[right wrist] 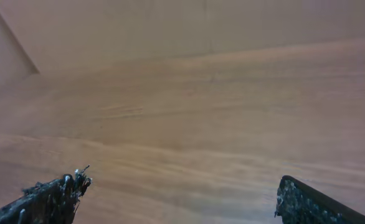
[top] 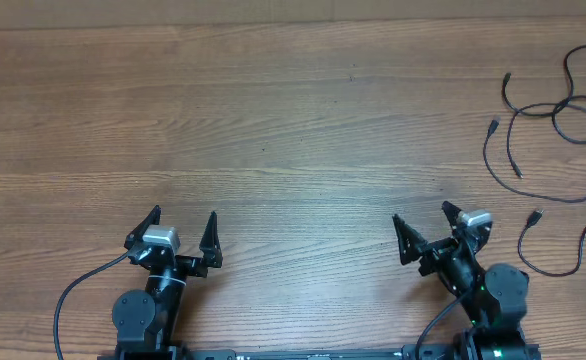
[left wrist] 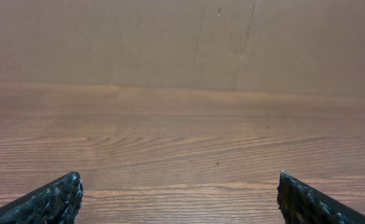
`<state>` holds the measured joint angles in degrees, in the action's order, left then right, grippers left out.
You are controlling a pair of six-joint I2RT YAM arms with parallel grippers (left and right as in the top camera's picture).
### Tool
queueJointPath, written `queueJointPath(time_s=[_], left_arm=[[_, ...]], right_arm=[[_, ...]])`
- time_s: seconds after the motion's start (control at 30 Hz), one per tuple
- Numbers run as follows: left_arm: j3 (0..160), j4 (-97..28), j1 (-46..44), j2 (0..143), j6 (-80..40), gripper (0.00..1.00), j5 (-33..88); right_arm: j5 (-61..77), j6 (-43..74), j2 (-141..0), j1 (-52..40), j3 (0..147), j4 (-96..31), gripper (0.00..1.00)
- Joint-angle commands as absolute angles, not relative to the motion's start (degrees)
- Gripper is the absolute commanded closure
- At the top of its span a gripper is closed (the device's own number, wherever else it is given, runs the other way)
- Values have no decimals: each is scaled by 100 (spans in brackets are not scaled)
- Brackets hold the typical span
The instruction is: Untangle cables
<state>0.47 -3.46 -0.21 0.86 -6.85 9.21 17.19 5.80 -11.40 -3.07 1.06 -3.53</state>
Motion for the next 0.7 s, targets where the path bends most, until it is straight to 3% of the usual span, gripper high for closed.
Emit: queueJointPath(time_s=[0.0, 0.33, 0.67], left_arm=[[27, -360, 45, 21, -576, 1, 991], [27, -360, 45, 21, -576, 0, 991], [27, -360, 45, 21, -576, 0, 991]], right_arm=[[1437, 600, -757, -250, 45, -349, 0], [633, 550, -12, -248, 47, -432, 0], [1177, -659, -12, -250, 45, -395, 0]])
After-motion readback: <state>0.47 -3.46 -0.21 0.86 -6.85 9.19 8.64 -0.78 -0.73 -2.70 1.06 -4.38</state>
